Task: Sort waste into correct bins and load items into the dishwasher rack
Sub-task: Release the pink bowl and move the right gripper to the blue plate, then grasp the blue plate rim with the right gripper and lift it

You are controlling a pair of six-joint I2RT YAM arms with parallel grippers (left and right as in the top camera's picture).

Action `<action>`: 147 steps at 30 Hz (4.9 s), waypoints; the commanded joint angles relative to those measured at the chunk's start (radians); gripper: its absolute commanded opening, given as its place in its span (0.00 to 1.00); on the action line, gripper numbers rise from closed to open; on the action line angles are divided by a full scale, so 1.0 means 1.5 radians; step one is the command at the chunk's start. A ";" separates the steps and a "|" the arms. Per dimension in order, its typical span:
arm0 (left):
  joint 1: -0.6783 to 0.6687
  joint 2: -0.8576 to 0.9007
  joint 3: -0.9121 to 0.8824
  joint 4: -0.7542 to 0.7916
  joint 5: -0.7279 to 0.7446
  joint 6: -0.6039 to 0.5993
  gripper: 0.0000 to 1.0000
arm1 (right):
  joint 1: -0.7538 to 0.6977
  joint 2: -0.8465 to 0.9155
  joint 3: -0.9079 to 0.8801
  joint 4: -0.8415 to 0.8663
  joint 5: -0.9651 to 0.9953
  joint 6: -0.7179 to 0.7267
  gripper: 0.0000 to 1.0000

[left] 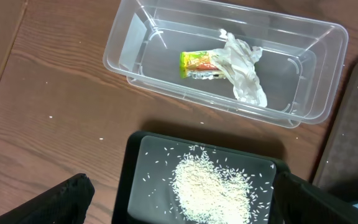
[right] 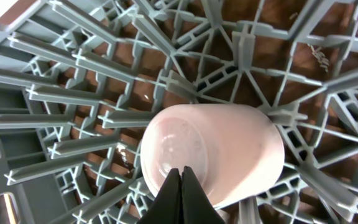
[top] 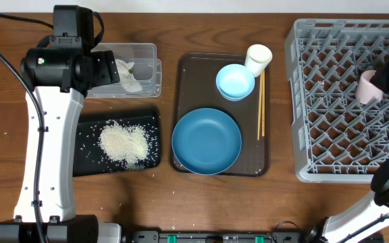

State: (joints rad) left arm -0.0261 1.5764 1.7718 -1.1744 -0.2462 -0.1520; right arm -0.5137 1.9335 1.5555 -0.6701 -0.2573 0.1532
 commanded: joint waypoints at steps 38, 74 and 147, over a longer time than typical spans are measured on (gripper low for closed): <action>0.003 -0.005 -0.001 -0.002 -0.006 0.006 0.96 | 0.345 -0.329 0.001 -0.083 -0.175 0.139 0.68; 0.003 -0.005 -0.001 -0.002 -0.006 0.006 0.96 | 0.972 0.065 0.001 -0.186 -0.017 0.204 0.66; 0.003 -0.005 -0.001 -0.002 -0.006 0.006 0.96 | 1.069 0.098 0.017 -0.247 0.327 0.353 0.01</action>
State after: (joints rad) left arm -0.0261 1.5764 1.7718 -1.1744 -0.2462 -0.1520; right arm 1.0954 2.0716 1.5307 -1.0218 0.2356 0.6697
